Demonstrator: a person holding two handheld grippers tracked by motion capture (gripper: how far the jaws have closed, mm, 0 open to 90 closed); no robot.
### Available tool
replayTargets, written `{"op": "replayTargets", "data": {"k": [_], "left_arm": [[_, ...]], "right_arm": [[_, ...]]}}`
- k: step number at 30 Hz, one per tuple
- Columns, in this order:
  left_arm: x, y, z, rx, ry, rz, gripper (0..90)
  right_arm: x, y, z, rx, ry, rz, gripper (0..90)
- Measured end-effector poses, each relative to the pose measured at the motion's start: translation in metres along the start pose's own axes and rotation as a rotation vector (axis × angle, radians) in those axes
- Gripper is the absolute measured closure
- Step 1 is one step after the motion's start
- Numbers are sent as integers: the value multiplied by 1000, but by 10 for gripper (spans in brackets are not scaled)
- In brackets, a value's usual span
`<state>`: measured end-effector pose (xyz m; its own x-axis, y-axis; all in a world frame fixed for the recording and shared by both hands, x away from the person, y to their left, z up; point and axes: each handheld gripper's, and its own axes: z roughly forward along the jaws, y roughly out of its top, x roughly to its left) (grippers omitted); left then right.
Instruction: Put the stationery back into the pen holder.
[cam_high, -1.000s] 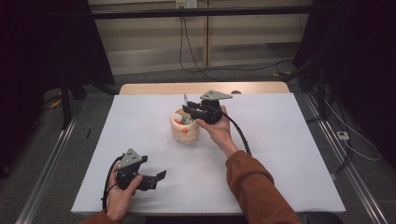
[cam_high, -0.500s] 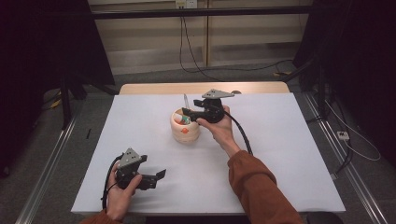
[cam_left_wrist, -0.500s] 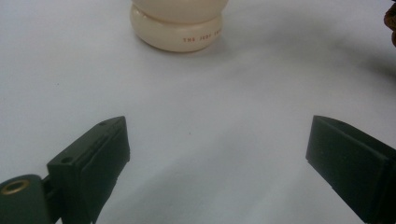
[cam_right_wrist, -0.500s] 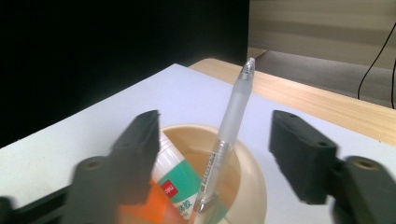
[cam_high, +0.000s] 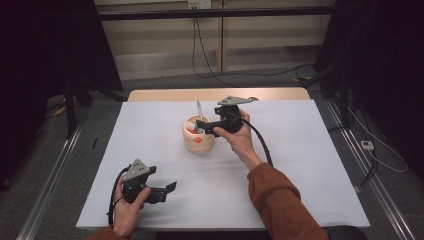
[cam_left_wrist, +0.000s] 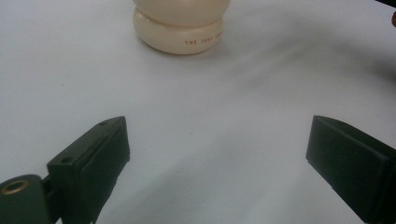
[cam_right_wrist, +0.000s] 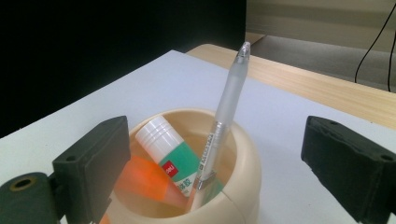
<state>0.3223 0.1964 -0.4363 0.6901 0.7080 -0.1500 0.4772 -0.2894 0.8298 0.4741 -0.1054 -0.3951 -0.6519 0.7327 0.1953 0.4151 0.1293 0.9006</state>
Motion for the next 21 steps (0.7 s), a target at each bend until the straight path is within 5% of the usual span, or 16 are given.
{"op": "replayTargets", "data": {"k": [12, 21], "left_arm": [[1, -1, -3, -3, 7, 0, 60], [0, 0, -4, -9, 10, -3, 60]], "right_arm": [[6, -4, -15, 14, 14, -3, 61], [7, -11, -25, 52, -35, -18, 82]]}}
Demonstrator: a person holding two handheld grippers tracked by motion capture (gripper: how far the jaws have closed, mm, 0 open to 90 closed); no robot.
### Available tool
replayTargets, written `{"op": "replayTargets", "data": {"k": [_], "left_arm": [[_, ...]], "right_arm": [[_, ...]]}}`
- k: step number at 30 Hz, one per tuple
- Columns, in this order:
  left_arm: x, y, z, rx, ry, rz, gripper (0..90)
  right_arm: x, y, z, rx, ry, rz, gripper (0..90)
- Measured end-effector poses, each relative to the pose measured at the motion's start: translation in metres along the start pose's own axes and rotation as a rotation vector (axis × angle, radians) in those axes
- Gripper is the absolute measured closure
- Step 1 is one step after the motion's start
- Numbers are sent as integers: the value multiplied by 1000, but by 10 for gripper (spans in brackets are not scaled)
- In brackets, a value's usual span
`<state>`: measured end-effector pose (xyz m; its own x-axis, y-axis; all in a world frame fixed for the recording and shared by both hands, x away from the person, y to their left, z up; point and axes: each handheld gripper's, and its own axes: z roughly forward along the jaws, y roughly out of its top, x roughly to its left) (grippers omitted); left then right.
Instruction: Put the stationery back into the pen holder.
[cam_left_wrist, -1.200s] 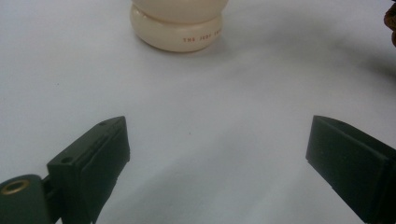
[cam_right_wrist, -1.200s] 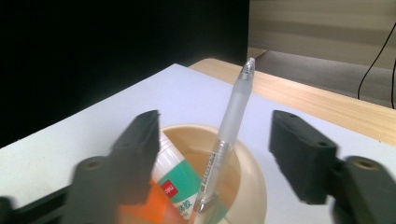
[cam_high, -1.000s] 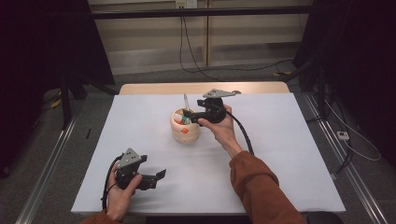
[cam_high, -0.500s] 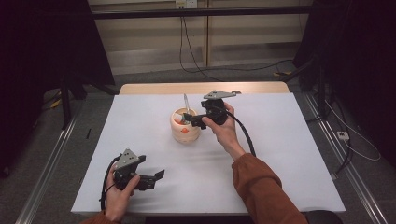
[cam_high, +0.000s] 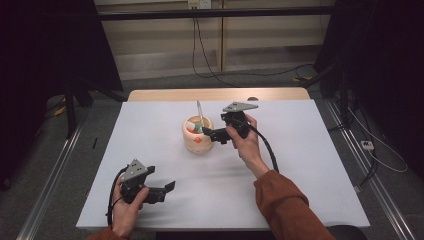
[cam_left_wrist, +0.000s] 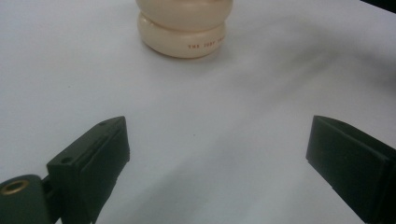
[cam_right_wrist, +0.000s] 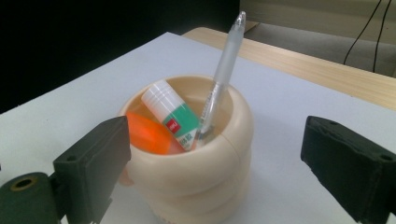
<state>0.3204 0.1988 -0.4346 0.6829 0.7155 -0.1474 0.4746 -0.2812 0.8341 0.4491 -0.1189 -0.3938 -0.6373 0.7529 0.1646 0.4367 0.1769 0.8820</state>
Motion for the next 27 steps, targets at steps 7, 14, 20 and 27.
{"op": "replayTargets", "data": {"k": [7, 14, 20, 27], "left_arm": [[-1, 2, -1, -17, 11, 13, 60], [-1, 3, 0, -19, 10, 8, 60], [0, 4, 1, -20, 1, 15, 60], [-1, 4, 1, -19, -6, 13, 60]], "right_arm": [[1, -9, -16, 12, -25, -21, 80], [1, -19, -28, 12, -31, -33, 81], [2, -27, -38, 10, -41, -35, 77], [5, -39, -54, -3, -46, -42, 80]]}}
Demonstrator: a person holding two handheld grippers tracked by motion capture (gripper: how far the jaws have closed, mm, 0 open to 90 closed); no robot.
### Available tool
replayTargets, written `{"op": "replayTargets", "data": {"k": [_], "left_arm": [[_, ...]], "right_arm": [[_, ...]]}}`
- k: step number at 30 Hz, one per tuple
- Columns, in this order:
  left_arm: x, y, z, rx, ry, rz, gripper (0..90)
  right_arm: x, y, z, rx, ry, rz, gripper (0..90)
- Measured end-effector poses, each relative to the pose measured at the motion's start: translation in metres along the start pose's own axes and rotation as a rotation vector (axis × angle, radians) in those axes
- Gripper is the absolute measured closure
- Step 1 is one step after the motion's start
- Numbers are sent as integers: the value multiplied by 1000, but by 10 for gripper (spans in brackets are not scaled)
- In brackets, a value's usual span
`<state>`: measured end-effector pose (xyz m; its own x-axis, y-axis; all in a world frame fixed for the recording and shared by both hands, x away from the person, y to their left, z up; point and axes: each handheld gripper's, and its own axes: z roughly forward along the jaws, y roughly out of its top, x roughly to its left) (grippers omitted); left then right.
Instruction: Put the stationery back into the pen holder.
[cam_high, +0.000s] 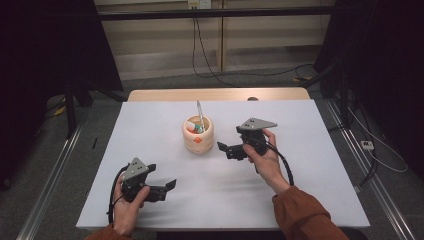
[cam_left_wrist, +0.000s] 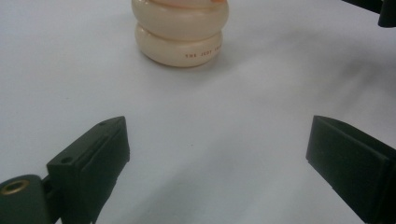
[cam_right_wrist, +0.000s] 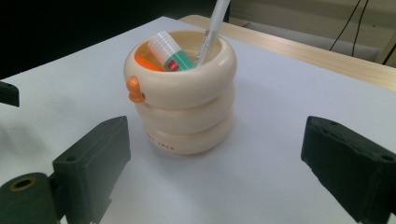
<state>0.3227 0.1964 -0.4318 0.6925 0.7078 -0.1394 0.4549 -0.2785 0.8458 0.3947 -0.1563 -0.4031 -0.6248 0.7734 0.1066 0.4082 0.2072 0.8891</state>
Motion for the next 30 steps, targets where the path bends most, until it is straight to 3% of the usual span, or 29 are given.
{"op": "replayTargets", "data": {"k": [4, 14, 18, 30], "left_arm": [[0, 0, 0, -1, 6, 1, 60], [0, 0, 0, -1, 6, -4, 60], [0, 0, 0, 1, 10, -4, 60], [-1, 0, -1, -3, 11, -2, 60]], "right_arm": [[-3, -6, -8, -10, 10, 29, 80], [-9, -24, -28, -14, -39, 39, 80], [-10, -32, -38, -13, -66, 20, 81], [-21, -54, -67, -19, -151, 40, 61]]}}
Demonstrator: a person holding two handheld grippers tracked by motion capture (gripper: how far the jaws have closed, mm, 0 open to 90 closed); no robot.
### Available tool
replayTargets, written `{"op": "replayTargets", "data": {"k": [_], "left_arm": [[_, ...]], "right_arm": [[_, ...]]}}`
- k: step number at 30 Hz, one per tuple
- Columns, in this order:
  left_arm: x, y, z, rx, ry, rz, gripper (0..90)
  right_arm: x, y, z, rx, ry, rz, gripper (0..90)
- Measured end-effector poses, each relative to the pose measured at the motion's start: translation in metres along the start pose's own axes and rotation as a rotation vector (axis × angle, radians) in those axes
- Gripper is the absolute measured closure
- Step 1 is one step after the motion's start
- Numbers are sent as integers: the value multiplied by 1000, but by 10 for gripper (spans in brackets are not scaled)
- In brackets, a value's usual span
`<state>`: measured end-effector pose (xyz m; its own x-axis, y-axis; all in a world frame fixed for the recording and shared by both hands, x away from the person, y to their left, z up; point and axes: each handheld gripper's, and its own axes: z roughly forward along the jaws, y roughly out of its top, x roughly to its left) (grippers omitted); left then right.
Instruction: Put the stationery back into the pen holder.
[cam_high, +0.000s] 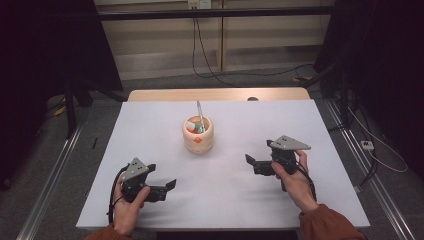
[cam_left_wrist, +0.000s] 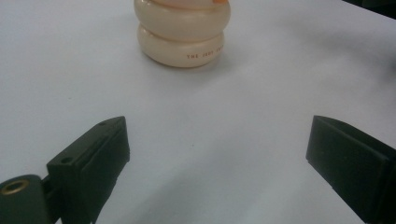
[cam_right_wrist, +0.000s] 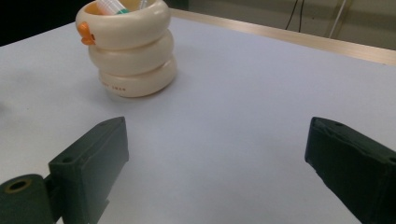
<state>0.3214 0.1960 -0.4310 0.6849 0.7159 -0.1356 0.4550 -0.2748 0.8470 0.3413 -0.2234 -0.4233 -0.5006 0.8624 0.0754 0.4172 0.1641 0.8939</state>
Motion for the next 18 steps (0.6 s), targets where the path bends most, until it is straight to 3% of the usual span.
{"op": "replayTargets", "data": {"k": [6, 18], "left_arm": [[-1, 0, -1, 0, 1, 2, 60], [-2, 0, -1, 3, 3, 4, 60]], "right_arm": [[-10, -13, -13, 6, -30, 27, 59], [-20, -32, -38, 16, -93, 23, 62]]}}
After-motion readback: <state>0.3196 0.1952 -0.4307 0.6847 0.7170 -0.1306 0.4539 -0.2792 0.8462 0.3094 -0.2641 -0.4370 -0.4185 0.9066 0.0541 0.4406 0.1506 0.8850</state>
